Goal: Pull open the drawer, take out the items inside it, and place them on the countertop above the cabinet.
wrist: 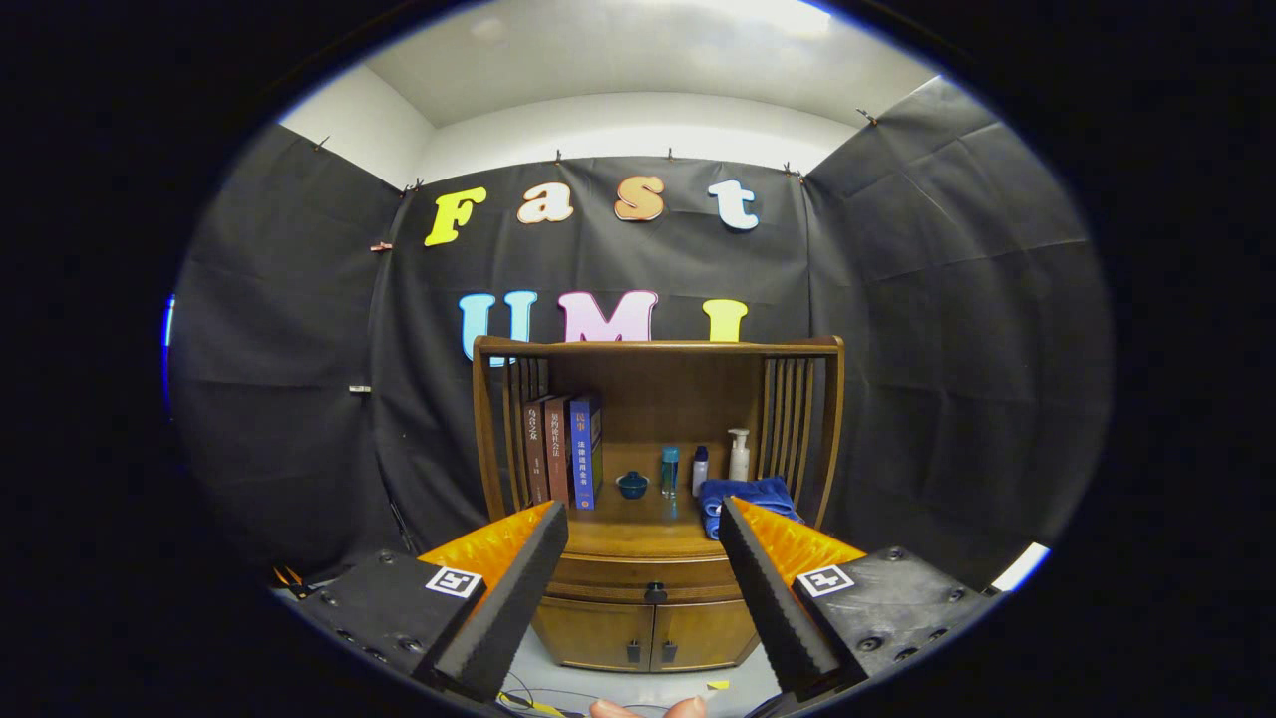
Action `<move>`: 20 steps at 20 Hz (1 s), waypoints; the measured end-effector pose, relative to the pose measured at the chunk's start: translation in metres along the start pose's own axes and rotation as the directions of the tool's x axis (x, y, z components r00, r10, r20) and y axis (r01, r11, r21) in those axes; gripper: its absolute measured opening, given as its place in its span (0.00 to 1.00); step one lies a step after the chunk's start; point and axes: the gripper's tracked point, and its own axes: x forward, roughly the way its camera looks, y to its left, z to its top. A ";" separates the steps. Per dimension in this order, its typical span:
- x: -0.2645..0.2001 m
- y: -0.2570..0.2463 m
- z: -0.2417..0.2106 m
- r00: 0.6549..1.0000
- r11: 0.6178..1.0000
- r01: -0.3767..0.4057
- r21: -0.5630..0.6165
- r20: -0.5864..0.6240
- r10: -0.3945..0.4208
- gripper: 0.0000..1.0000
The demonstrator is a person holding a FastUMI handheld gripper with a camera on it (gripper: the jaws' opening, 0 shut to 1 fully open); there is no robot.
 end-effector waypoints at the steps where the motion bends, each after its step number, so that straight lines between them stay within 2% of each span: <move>1: 0.002 0.001 0.000 1.000 1.000 -0.005 0.002 0.004 0.005 0.99; 7: 0.038 -0.005 0.005 0.998 1.000 0.004 0.028 0.055 -0.006 0.99; 12: 0.097 0.000 -0.025 0.998 0.999 -0.031 0.019 0.060 0.030 0.99; 15: 0.134 0.001 -0.059 0.999 1.000 -0.028 -0.012 0.042 0.028 0.99; 18: 0.163 0.008 -0.111 0.999 0.999 -0.033 0.012 -0.006 0.033 0.99; 20: 0.180 0.000 -0.154 0.999 1.000 -0.008 0.021 -0.036 0.008 0.99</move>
